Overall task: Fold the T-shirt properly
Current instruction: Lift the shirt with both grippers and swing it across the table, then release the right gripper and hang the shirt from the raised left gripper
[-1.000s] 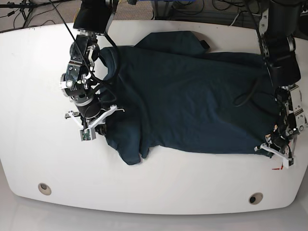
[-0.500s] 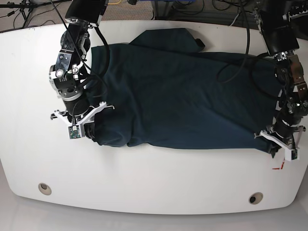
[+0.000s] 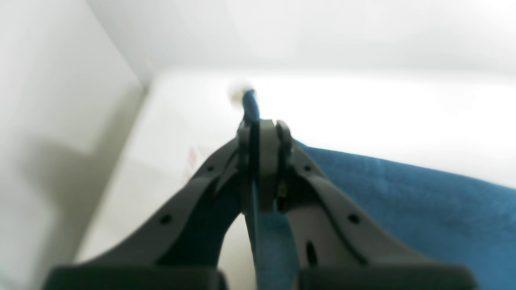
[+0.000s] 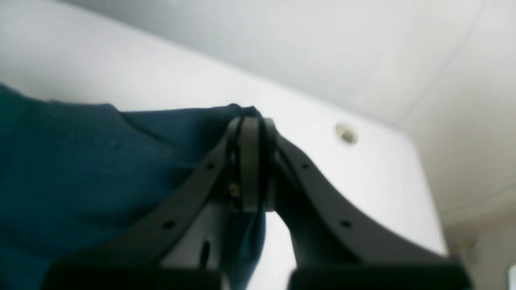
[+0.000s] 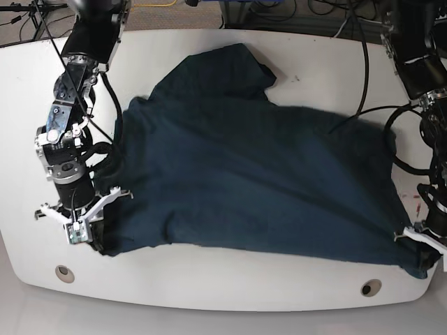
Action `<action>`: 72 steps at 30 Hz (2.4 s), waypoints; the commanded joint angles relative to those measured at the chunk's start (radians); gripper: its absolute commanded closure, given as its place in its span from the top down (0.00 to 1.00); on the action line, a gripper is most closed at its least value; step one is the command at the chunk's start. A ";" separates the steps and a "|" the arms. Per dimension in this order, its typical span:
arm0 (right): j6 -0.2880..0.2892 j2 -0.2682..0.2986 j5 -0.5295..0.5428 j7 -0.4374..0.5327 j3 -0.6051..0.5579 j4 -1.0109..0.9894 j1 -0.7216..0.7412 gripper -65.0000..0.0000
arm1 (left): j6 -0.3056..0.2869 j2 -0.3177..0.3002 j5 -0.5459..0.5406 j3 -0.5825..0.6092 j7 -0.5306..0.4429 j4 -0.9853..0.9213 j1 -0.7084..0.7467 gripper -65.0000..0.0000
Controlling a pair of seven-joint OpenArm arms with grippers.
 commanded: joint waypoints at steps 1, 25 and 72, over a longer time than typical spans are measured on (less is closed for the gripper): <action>0.005 0.034 0.002 0.026 0.005 0.018 0.080 0.01 | 0.004 -0.015 0.025 0.012 -0.028 0.018 -0.073 0.00; 0.147 0.213 -0.001 -0.112 -0.211 -0.305 0.887 0.01 | 0.004 -0.010 0.149 0.089 0.044 0.056 -0.647 0.01; 0.148 -0.041 -0.009 -0.106 -0.034 -0.241 0.206 0.01 | -0.163 -0.009 0.140 -0.172 0.044 0.265 0.408 0.00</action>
